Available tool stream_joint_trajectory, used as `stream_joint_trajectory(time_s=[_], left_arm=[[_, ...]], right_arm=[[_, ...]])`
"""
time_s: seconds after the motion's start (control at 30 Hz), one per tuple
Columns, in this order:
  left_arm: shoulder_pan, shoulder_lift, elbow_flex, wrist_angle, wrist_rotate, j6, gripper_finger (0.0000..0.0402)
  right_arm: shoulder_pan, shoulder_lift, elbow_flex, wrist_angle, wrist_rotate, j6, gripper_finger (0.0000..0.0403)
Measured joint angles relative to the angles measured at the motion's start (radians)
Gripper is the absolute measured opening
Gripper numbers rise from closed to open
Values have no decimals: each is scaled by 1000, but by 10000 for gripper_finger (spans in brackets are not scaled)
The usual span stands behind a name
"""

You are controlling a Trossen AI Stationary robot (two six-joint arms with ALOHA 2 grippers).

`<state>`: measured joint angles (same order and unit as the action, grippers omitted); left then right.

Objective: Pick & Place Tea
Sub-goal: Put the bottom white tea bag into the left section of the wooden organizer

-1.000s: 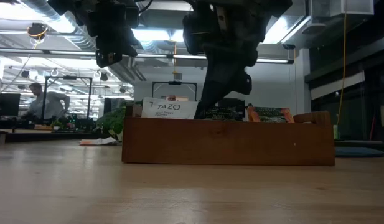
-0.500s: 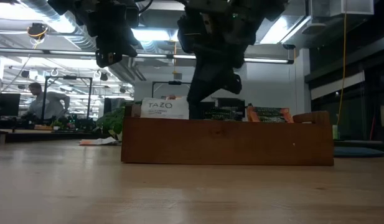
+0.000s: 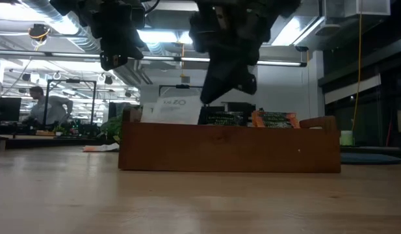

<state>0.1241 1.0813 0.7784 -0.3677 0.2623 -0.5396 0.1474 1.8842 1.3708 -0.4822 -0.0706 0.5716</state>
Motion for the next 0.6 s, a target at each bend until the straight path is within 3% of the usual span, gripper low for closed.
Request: stream_joint_trajectory(time_s=[0.23, 0.6], left_arm=[[2, 0, 0, 6, -2, 11, 102], [2, 0, 0, 6, -4, 11, 102]], right_arm=[[-9, -27, 2, 11, 33, -14, 9], [-10, -28, 2, 42, -10, -54, 10]])
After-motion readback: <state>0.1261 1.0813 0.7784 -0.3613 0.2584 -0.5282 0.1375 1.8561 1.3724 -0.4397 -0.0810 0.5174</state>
